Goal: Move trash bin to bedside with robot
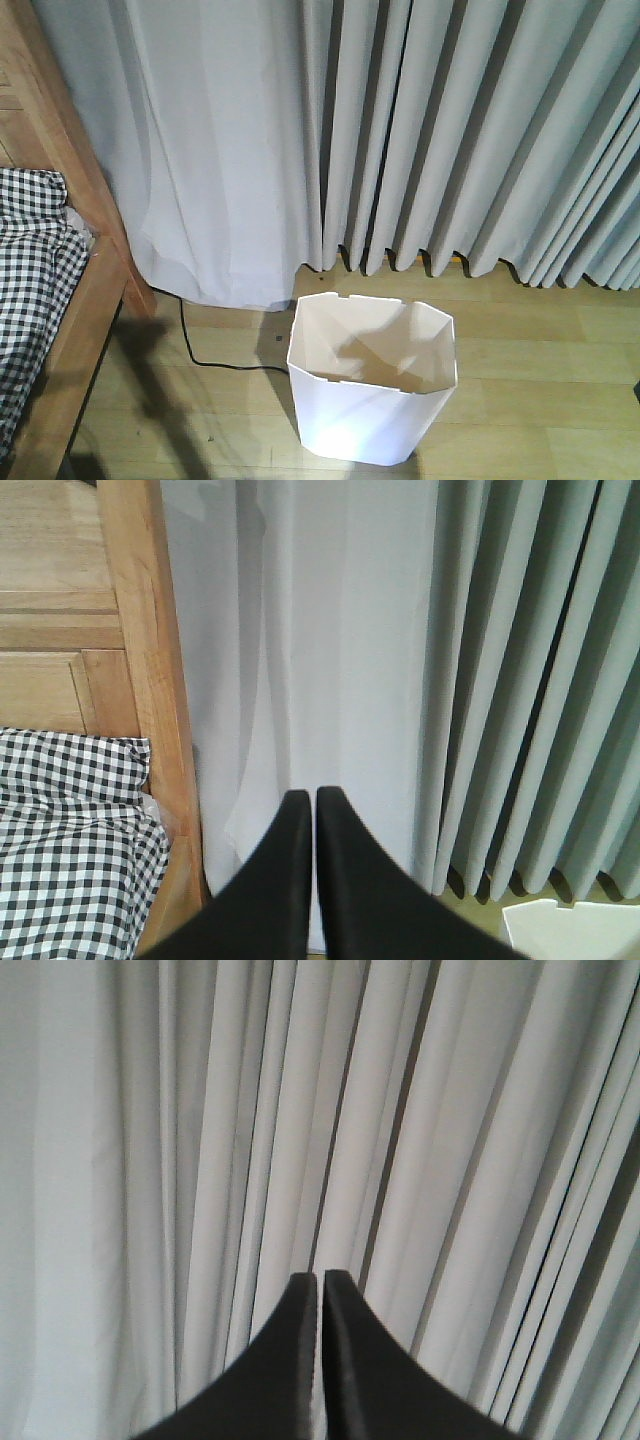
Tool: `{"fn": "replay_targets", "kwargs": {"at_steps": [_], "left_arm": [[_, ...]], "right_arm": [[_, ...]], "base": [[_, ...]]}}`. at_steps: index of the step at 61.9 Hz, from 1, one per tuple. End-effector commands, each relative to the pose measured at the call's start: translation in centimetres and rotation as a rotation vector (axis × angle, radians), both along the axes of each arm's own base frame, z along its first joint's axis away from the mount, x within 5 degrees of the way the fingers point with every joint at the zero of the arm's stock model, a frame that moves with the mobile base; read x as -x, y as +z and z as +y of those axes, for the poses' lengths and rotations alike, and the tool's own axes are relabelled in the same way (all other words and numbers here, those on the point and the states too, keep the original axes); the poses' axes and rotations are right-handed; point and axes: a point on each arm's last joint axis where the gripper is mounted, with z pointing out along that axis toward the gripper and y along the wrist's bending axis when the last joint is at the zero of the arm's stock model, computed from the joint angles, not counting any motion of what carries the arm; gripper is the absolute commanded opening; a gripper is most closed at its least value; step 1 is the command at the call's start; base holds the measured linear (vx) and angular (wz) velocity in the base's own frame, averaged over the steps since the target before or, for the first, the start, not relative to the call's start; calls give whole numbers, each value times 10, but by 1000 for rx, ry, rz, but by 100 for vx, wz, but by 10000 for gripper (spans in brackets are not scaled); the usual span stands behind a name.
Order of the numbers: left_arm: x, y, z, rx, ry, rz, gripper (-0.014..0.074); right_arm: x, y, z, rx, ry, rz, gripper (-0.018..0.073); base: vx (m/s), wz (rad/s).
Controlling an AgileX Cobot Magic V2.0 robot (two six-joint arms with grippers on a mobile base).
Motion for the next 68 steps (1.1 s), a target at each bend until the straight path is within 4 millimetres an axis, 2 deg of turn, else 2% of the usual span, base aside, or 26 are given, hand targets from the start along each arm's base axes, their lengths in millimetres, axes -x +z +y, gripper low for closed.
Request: {"fn": "replay_targets", "kwargs": {"at_steps": [1, 19, 24, 30, 35, 45, 68], "left_arm": [[-1, -3, 0, 14, -4, -53, -6], [-1, -3, 0, 14, -4, -53, -6], [-1, -3, 0, 14, -4, -53, -6], [-1, -3, 0, 14, -4, -53, -6], [-1, -3, 0, 14, -4, -53, -6], [-1, -3, 0, 14, -4, -53, -6], [-1, -3, 0, 14, -4, -53, -6]], "right_arm": [[0, 15, -2, -5, -27, -91, -10], [0, 15, -2, 5, -28, -87, -10], [-1, 8, -3, 43, -32, -57, -10], [-1, 1, -5, 10, -58, -67, -10], [0, -10, -7, -44, -73, -122, -10], [4, -39, -5, -37, -51, -240, -10], [6, -47, -6, -97, -71, -162, -10]], "base": [[0, 0], [0, 0], [0, 0], [0, 0], [0, 0], [0, 0], [0, 0]]}}
